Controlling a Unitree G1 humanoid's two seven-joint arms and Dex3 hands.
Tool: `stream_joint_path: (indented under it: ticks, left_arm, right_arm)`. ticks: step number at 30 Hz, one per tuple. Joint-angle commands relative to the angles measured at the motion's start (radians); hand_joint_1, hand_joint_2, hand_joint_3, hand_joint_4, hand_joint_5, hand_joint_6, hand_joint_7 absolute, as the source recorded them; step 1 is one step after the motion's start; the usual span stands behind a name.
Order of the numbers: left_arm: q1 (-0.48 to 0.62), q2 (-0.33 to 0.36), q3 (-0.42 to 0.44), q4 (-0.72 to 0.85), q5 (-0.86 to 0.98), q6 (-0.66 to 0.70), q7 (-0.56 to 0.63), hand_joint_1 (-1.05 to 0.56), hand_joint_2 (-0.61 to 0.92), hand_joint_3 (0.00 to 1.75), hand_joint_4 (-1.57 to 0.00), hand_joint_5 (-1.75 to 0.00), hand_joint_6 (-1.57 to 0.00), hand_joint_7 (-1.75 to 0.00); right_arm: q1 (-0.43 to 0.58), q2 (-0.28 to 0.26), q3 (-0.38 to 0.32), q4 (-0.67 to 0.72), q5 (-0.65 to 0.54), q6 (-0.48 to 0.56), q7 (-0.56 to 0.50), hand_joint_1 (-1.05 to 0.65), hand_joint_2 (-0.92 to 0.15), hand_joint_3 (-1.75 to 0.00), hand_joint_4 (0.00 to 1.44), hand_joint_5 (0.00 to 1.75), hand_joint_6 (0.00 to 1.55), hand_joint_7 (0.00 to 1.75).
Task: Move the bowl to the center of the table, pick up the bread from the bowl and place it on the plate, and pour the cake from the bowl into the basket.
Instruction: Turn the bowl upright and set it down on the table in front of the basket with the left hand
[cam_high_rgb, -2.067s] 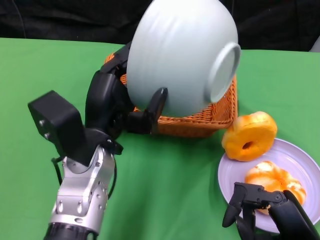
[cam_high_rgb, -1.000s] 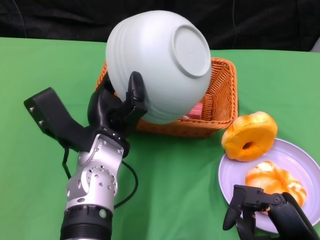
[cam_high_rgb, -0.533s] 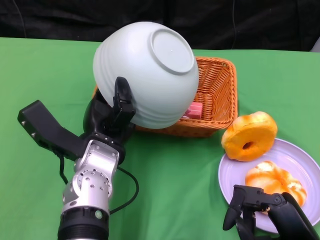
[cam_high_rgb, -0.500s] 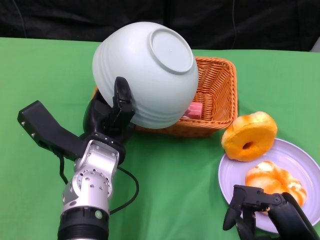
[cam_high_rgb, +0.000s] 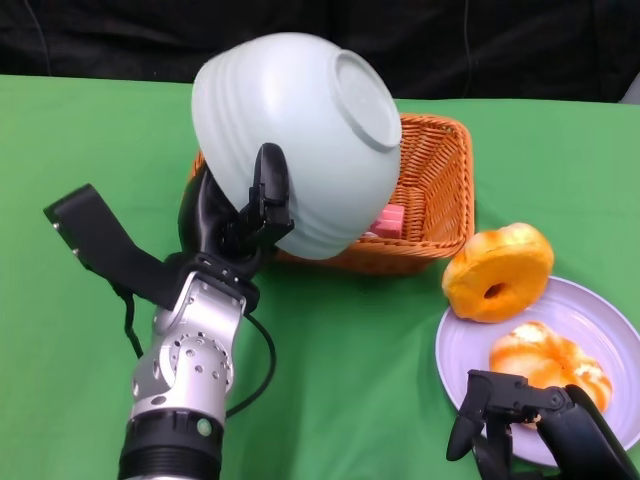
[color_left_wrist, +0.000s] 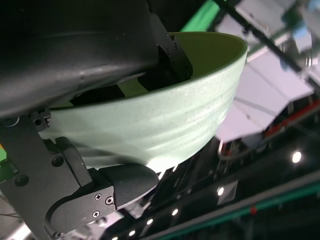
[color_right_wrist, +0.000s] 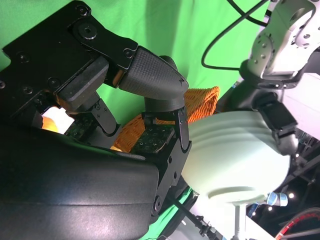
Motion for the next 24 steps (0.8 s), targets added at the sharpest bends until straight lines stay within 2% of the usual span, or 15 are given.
stream_joint_path:
  ticks: [1, 5, 11, 20, 24]
  left_arm:
    - [0.017, 0.043, -0.024, -0.047, 0.045, -0.051, -0.075, -0.19, 0.27, 1.74, -1.11, -1.75, -0.90, -1.75]
    - [0.048, 0.078, -0.062, -0.084, 0.128, -0.093, -0.091, -0.23, 0.24, 1.69, -1.11, -1.75, -0.91, -1.75]
    - [0.107, 0.141, -0.123, -0.178, 0.221, -0.125, -0.117, -0.20, 0.30, 1.61, -1.09, -1.75, -0.91, -1.75]
    - [0.199, 0.253, -0.208, -0.275, 0.354, -0.290, -0.222, -0.17, 0.35, 1.45, -1.09, -1.75, -0.94, -1.70]
    - [0.248, 0.308, -0.246, -0.310, 0.453, -0.409, -0.222, -0.18, 0.29, 1.54, -1.08, -1.75, -0.95, -1.67]
  right_arm:
    - [0.007, -0.016, -0.009, -0.003, 0.014, -0.002, -0.006, -0.86, -0.47, -1.39, 1.10, 1.75, 0.88, 1.52]
    - [0.007, -0.015, -0.010, -0.003, 0.019, 0.001, -0.004, -0.87, -0.47, -1.39, 1.10, 1.75, 0.88, 1.51]
    - [0.005, -0.016, -0.012, 0.002, 0.025, -0.005, -0.004, -0.86, -0.46, -1.39, 1.09, 1.75, 0.89, 1.51]
    - [0.006, -0.012, -0.012, -0.007, 0.022, 0.003, -0.008, -0.86, -0.47, -1.40, 1.08, 1.75, 0.89, 1.50]
    - [0.004, -0.010, -0.012, -0.005, 0.028, -0.001, -0.008, -0.85, -0.47, -1.39, 1.08, 1.75, 0.89, 1.49]
